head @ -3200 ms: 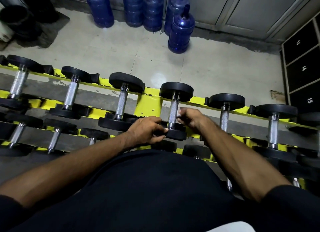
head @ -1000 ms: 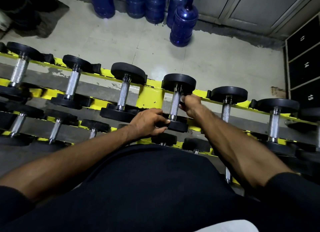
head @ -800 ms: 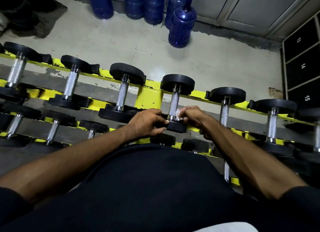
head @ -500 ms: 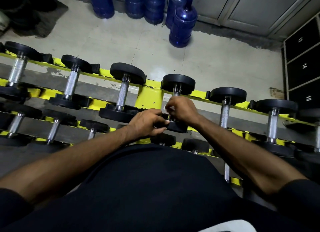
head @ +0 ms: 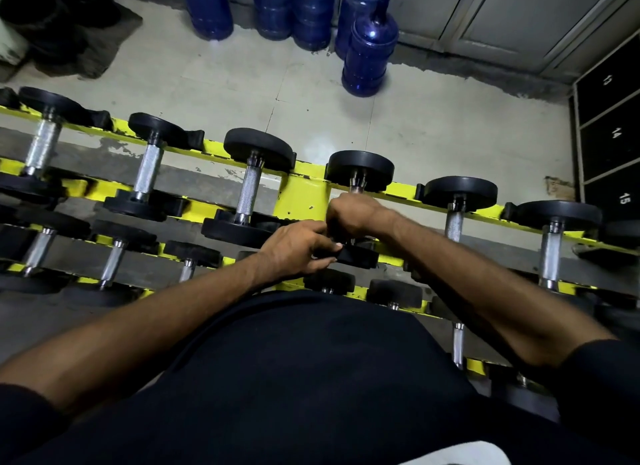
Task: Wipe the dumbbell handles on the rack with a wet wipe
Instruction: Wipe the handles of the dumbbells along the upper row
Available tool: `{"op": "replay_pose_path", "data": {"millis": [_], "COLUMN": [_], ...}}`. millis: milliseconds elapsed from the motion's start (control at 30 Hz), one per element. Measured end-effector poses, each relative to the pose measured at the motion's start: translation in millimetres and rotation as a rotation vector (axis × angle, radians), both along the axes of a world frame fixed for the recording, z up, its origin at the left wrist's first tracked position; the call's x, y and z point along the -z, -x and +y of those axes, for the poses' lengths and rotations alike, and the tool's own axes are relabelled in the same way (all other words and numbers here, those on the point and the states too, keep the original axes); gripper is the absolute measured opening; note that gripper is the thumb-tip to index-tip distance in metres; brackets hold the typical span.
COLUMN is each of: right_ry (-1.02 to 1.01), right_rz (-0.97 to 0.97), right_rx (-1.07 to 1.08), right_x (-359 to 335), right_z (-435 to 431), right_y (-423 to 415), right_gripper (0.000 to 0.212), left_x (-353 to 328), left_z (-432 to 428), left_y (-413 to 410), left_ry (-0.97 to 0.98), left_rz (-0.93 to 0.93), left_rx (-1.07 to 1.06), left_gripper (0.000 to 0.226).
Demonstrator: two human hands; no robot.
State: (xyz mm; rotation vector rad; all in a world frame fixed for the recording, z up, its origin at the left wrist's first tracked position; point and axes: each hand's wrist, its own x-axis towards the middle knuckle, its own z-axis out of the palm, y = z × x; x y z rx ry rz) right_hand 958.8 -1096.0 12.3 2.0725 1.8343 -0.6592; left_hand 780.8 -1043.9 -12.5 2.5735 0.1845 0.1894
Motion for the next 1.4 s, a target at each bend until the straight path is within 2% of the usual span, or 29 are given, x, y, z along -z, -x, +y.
{"op": "replay_pose_path", "data": {"millis": [67, 167, 300, 367, 533, 633, 700, 800, 1000, 1167, 1400], "right_ry": [-0.148, -0.328, -0.285, -0.211, -0.027, -0.01, -0.058, -0.146, -0.512, -0.602, -0.639], "right_rz": [0.147, 0.308, 0.503, 0.645, 0.814, 0.882, 0.894, 0.926, 1.032, 1.121, 1.364], "right_rx": [0.134, 0.513, 1.065, 1.238, 1.205, 1.219, 1.272, 1.314, 1.485, 1.554, 1.572], "right_x": [6, 21, 49, 60, 56, 54, 52, 40, 27, 12, -5], "right_z": [-23, -60, -73, -65, -55, -68, -78, -88, -89, -100, -123], "right_y": [-10, -12, -10, -10, -13, -23, -26, -22, -14, -9, -5], "right_gripper": [0.007, 0.007, 0.006, 0.007, 0.018, 0.019, 0.016, 0.023, 0.026, 0.014, 0.007], "left_x": [0, -1, 1, 0, 0, 0, -1, -1, -5, -18, -28], "left_z": [0, 0, 0, -1, -2, -3, -3, -4, -10, -24, -57], "left_y": [1, 1, 1, 1, 2, 3, 3, 3, -2, -16, -50], "left_ry": [0.015, 0.014, 0.006, 0.004, 0.011, 0.019, 0.017, 0.02, 0.067, 0.041, 0.19], "left_rz": [-0.022, -0.028, -0.007, -0.007, -0.007, 0.008, 0.016, 0.012, 0.083, 0.08, 0.1], "left_rx": [-0.009, -0.007, -0.002, -0.001, -0.019, -0.024, -0.026, -0.031, -0.11, -0.171, -0.176], "left_gripper": [0.02, 0.021, 0.022, 0.023, 0.024, 0.024, 0.025, 0.027, 0.029, 0.034, 0.059]}}
